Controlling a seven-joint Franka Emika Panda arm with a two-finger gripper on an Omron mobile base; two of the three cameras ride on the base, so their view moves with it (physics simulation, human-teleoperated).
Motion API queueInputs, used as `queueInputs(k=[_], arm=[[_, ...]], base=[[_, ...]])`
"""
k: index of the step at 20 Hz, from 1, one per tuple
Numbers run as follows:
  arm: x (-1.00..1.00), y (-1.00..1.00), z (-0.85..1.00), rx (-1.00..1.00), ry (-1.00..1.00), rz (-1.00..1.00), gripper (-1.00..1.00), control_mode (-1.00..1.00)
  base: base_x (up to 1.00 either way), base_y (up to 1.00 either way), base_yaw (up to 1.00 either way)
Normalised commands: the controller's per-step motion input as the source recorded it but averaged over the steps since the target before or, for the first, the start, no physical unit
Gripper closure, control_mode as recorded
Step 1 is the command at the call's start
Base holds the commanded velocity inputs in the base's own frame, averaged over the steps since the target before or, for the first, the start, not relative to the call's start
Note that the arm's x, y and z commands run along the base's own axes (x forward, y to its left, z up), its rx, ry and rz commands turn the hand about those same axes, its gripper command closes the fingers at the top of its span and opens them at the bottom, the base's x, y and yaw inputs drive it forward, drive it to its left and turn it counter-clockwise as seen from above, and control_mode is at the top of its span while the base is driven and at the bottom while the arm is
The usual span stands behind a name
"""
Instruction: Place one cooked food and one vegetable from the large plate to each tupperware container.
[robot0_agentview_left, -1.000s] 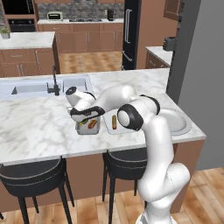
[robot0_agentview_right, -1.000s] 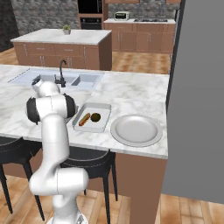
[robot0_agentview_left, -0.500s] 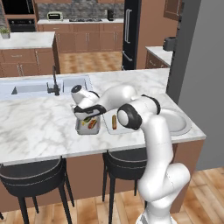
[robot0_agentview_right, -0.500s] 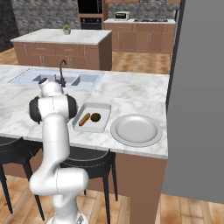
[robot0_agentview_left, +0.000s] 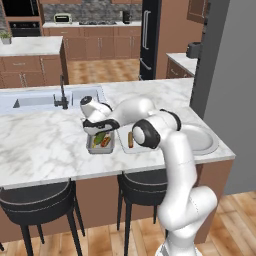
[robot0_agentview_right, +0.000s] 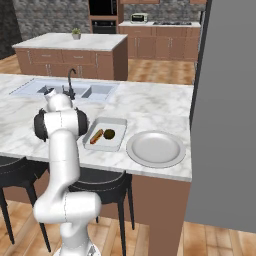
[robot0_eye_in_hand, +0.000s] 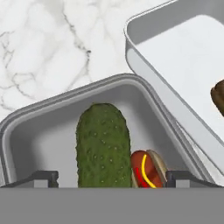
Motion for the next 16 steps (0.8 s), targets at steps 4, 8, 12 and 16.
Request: queueInputs(k=[4,8,12,16], arm=[[-0.8,-0.12,0.88,0.05,-0.08,-0.04,-1.0,-1.0],[-0.98,-0.36,1.0,0.09,-0.03,0.0,-1.0,-1.0],[-0.99,-0.45,0.96,0.09,0.0,0.02,-1.0,-1.0],[-1.0,-0.56,0.87,0.13,0.0,0.05,-1.0,-1.0]], base=[[0.0,0.0,0.0],[0.0,0.0,0.0],[0.0,0.0,0.0],[0.0,0.0,0.0]])
